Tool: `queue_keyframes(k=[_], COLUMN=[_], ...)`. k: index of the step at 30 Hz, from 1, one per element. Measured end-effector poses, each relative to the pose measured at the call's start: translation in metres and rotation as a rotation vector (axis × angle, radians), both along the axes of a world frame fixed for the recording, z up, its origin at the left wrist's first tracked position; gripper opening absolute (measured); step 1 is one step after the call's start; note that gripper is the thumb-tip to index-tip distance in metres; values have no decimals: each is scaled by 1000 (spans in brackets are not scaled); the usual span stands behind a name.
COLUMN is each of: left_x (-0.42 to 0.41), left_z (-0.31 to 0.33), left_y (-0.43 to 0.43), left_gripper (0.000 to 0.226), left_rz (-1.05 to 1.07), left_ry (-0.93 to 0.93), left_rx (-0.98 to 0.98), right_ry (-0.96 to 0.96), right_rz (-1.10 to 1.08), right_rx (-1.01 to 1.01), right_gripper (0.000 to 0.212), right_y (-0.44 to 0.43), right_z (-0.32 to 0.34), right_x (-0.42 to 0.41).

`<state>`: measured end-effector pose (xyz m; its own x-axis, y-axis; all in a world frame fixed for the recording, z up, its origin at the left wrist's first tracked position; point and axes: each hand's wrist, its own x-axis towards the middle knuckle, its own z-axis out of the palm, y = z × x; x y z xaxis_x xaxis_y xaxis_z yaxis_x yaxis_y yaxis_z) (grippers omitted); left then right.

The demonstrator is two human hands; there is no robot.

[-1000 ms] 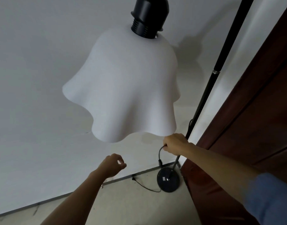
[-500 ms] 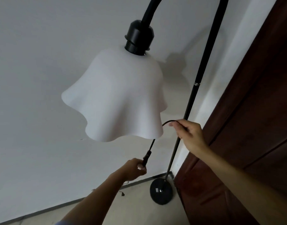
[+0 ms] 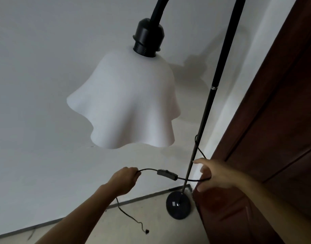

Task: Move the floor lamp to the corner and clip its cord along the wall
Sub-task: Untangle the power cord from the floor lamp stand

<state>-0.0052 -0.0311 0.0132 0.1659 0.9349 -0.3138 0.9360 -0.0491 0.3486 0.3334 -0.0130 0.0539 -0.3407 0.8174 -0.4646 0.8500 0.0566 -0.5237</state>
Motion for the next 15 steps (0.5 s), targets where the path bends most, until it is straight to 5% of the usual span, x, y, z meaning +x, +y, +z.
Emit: queue_keyframes(k=[6,15], left_x=[7,9], left_z=[15,32], left_y=[-10,-26], left_gripper=[35,32], left_rz=[-68,-38], left_ry=[28,-19], left_rx=[69,71], right_ry=[109,303], right_rz=[99,139], right_rx=[35,-141], right_gripper=[110,44], right_y=[-7,-36], right_z=[5,-42], right_x=[-34,-108])
